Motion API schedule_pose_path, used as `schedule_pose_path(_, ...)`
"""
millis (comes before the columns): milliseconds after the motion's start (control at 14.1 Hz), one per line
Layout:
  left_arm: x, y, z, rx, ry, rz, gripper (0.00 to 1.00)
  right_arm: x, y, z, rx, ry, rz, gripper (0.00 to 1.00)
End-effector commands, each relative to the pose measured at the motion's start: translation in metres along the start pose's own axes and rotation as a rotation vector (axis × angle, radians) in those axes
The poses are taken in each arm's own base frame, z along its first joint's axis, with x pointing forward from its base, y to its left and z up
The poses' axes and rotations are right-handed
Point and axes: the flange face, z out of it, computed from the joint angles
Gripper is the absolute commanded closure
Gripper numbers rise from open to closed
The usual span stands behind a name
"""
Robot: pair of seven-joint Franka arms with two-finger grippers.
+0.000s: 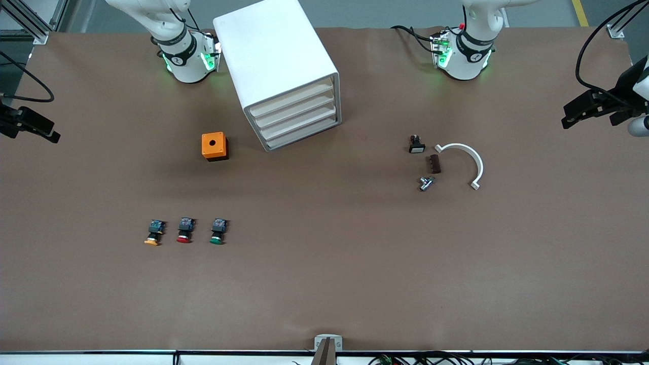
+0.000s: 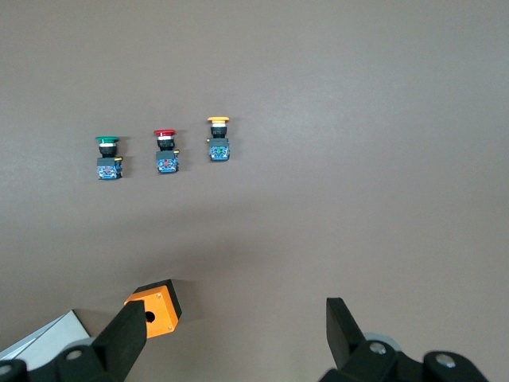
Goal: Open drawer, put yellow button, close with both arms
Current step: 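Move the left gripper from rest toward the white drawer cabinet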
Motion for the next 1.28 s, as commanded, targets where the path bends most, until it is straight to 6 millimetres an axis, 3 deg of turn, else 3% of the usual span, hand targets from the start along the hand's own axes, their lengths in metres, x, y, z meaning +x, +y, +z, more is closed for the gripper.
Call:
schedule_pose_path(0, 0.001, 0.003, -0.004, 0.001, 0.001, -0.005, 0.00, -0.001, 0.000, -0.001, 0.002, 0.006, 0.013, 0.00)
schedule_pose_path(142, 0.001, 0.003, -0.005, 0.001, 0.004, -0.006, 0.00, -0.002, -0.001, -0.001, 0.000, 0.003, 0.010, 0.00)
schedule_pose_path(498, 0.044, 0.005, 0.036, -0.010, -0.044, -0.001, 0.00, -0.001, -0.001, -0.001, 0.002, 0.003, 0.012, 0.00)
schedule_pose_path(783, 0.080, 0.030, 0.099, -0.015, -0.100, 0.003, 0.00, -0.002, 0.000, 0.000, 0.000, -0.001, 0.013, 0.00)
schedule_pose_path(1209, 0.104, 0.068, 0.169, 0.020, -0.179, -0.432, 0.00, -0.001, -0.001, -0.001, 0.000, 0.008, 0.010, 0.00)
